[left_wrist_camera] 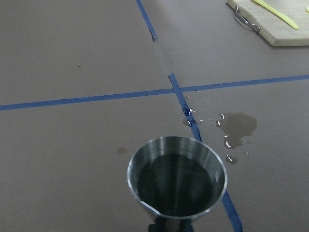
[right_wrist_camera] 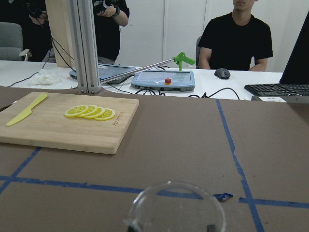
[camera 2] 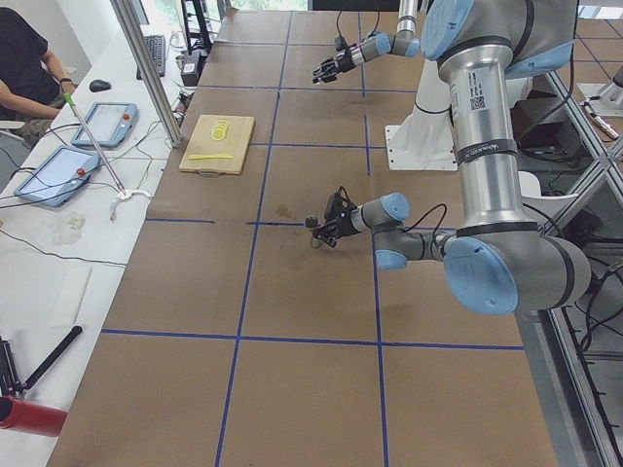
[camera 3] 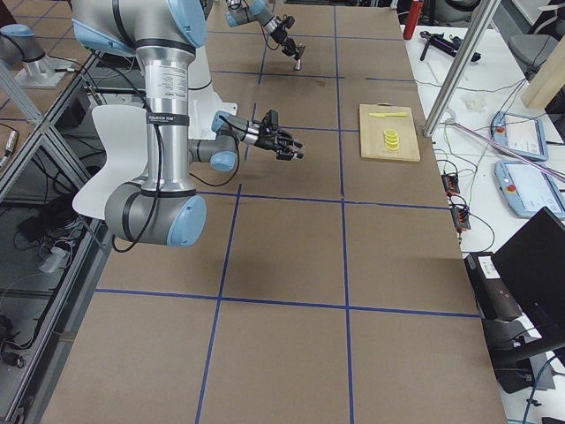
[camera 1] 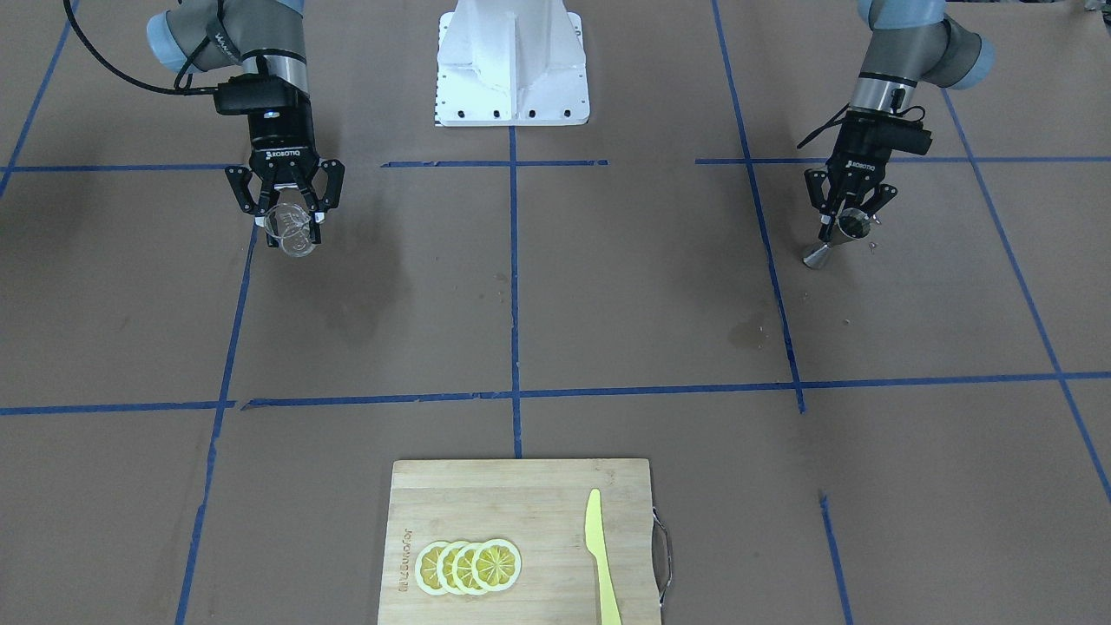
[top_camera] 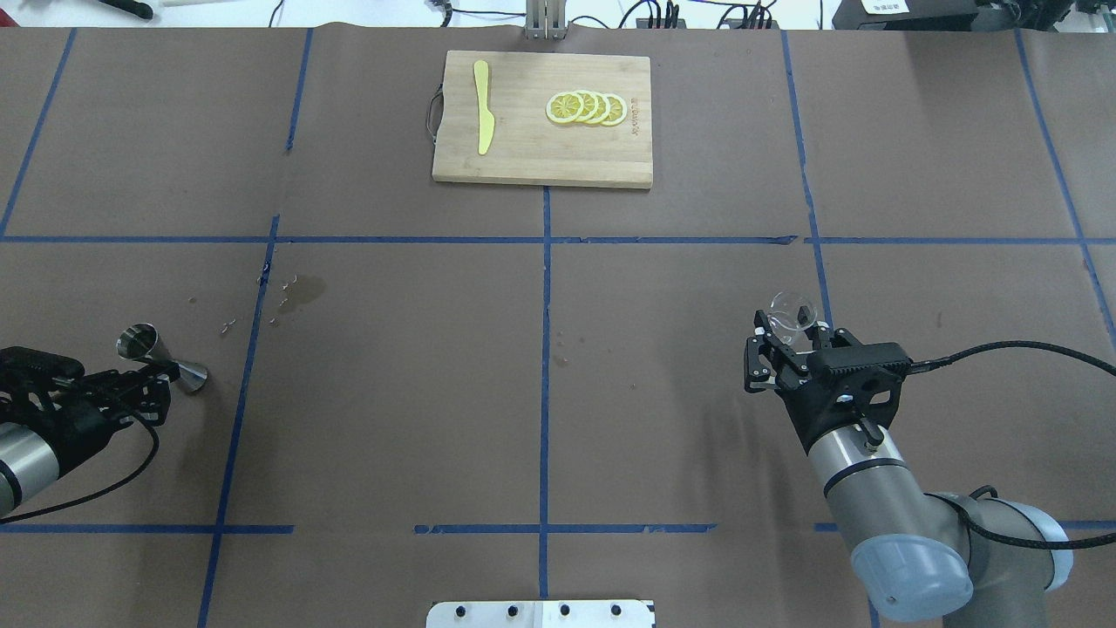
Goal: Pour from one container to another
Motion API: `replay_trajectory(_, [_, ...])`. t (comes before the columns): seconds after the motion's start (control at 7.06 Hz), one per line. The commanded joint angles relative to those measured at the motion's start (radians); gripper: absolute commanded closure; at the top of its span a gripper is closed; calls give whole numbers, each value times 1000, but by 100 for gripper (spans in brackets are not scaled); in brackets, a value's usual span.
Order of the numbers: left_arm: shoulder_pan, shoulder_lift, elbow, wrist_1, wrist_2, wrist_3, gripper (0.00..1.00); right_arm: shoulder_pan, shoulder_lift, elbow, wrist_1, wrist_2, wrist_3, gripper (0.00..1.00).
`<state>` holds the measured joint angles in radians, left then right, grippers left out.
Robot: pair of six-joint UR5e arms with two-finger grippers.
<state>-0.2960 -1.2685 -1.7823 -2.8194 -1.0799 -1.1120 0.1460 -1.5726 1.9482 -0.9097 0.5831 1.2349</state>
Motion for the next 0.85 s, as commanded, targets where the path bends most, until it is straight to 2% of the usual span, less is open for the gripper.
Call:
replay_trajectory(0.0, [0,0,0,0,2,-2,100,0,3,0,0,0,0,100])
replay_trajectory(0.14, [0,0,0,0,3,-2,87,0,3,0,0,1,0,100])
replay_trajectory(0.57, [0,0,1,0,5,0,74,0,5,2,0,1,0,100])
replay_trajectory(0.71, [0,0,1,0,5,-2,22,0,9,0,0,1,0,100])
